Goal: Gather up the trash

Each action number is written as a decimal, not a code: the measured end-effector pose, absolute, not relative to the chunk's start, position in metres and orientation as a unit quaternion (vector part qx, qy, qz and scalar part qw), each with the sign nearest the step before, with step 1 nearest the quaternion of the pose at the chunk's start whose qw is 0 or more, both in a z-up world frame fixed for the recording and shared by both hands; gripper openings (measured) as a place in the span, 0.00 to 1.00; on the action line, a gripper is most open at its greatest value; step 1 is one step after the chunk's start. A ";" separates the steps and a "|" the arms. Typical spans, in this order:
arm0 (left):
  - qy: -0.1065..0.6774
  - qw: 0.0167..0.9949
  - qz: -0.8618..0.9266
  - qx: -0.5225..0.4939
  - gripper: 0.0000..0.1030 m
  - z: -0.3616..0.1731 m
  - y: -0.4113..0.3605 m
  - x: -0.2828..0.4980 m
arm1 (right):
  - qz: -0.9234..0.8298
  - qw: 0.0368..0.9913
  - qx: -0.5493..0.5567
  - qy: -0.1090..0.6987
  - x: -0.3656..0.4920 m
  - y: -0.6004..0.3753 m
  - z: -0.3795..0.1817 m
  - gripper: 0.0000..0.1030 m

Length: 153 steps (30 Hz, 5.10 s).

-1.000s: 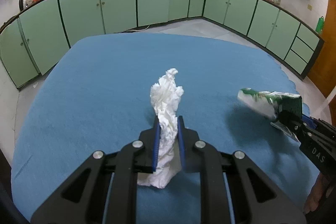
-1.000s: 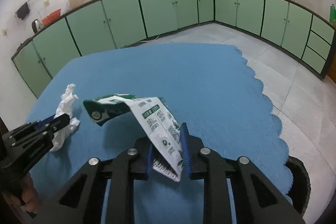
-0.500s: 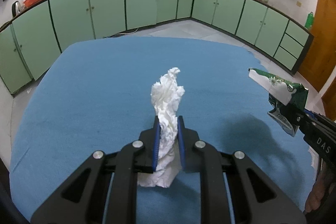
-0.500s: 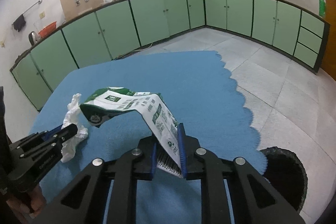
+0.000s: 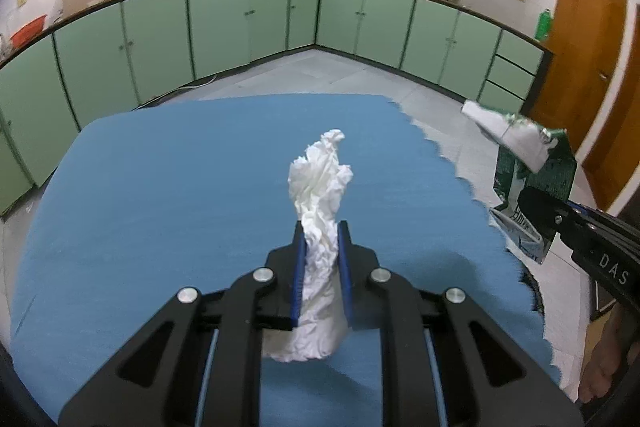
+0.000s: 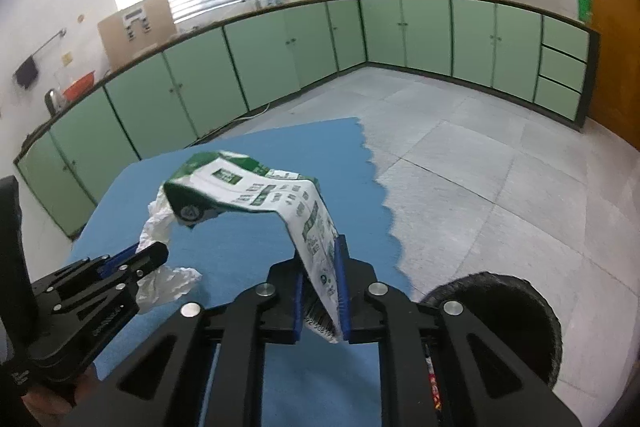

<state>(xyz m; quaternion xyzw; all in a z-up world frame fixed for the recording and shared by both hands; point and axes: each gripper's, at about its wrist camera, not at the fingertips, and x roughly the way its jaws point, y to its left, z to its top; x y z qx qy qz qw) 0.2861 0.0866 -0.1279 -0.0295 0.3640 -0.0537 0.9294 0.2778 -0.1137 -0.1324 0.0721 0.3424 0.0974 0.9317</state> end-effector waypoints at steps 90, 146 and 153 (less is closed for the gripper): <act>0.331 0.920 -0.211 0.018 0.89 -0.117 -0.104 0.232 | -0.091 0.922 0.157 0.341 0.161 -0.337 -0.145 0.94; 0.253 0.956 -0.145 0.007 0.89 -0.021 -0.028 0.062 | -0.038 0.962 0.082 0.257 0.026 -0.245 -0.035 0.94; 0.251 0.957 -0.143 0.006 0.89 -0.019 -0.028 0.060 | -0.037 0.963 0.082 0.255 0.027 -0.246 -0.036 0.94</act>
